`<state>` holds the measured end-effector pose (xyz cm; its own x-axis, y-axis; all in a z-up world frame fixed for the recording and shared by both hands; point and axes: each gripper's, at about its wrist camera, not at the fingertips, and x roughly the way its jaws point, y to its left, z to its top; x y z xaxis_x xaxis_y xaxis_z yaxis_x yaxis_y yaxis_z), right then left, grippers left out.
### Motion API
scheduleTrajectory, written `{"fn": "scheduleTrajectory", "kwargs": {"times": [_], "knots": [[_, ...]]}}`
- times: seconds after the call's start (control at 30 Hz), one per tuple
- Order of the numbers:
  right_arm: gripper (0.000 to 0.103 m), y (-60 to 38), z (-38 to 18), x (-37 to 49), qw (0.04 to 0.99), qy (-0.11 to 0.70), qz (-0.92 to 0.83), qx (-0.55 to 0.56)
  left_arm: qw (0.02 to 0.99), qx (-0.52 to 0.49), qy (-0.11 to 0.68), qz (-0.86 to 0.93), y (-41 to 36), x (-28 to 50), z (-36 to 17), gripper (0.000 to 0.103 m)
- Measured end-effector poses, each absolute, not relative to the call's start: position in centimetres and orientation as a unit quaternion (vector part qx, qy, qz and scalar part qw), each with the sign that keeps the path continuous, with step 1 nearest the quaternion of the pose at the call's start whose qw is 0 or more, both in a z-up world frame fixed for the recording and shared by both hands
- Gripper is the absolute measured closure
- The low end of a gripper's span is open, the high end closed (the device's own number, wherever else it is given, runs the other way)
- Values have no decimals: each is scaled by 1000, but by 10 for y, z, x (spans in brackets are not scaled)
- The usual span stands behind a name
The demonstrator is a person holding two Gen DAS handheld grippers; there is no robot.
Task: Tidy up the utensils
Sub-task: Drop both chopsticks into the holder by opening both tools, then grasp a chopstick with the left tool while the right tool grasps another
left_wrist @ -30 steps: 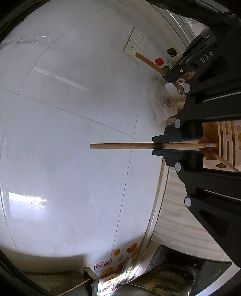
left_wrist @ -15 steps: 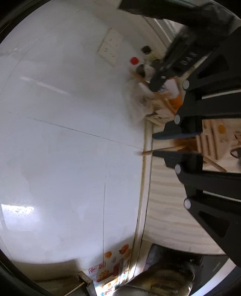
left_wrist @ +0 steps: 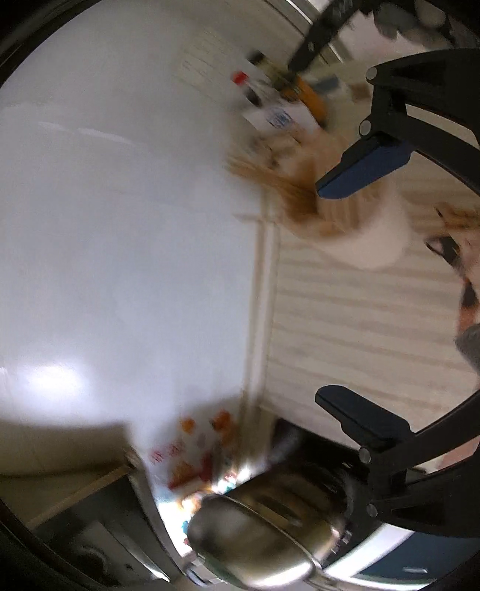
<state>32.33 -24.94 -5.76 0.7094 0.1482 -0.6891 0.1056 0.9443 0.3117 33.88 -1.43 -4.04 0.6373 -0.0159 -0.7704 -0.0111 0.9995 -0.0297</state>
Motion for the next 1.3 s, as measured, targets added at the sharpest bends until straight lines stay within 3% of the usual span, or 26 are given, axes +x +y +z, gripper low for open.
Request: {"fn": "scheduleTrajectory", "kwargs": {"times": [0.1, 0.33, 0.47, 0.67, 0.73, 0.77, 0.8, 0.9, 1.03, 1.1, 1.17, 1.2, 1.27, 1.3], "knots": [[19, -251, -83, 303, 903, 399, 2, 159, 888, 12, 460, 20, -11, 325, -83, 0], [21, -234, -201, 274, 834, 536, -8, 129, 818, 58, 570, 51, -17, 307, -207, 0], [44, -226, -263, 267, 789, 600, -8, 130, 785, 74, 614, 44, -28, 295, -260, 0], [61, -213, -316, 260, 753, 649, -7, 109, 757, 64, 651, 9, -49, 289, -292, 0], [74, -212, -319, 256, 755, 649, -6, 94, 751, 58, 658, -9, -58, 289, -295, 1], [91, -212, -321, 254, 752, 654, -8, 84, 747, 50, 662, -20, -64, 290, -297, 1], [97, -215, -322, 252, 749, 658, -10, 84, 745, 43, 665, -27, -68, 291, -298, 2], [97, -233, -318, 244, 750, 655, -35, 84, 734, 17, 677, -55, -84, 298, -304, 19], [96, -261, -315, 230, 746, 656, -58, 98, 726, 22, 684, -73, -105, 305, -313, 54], [96, -270, -315, 226, 745, 656, -64, 103, 731, 28, 677, -82, -115, 306, -313, 57], [96, -279, -315, 223, 746, 654, -67, 107, 728, 53, 678, -81, -128, 308, -317, 78], [96, -285, -315, 222, 746, 653, -66, 110, 727, 63, 679, -81, -133, 307, -320, 79], [96, -291, -316, 220, 746, 653, -68, 111, 730, 80, 673, -90, -141, 306, -320, 96], [96, -293, -316, 219, 747, 652, -69, 110, 728, 86, 674, -90, -143, 305, -321, 96]]}}
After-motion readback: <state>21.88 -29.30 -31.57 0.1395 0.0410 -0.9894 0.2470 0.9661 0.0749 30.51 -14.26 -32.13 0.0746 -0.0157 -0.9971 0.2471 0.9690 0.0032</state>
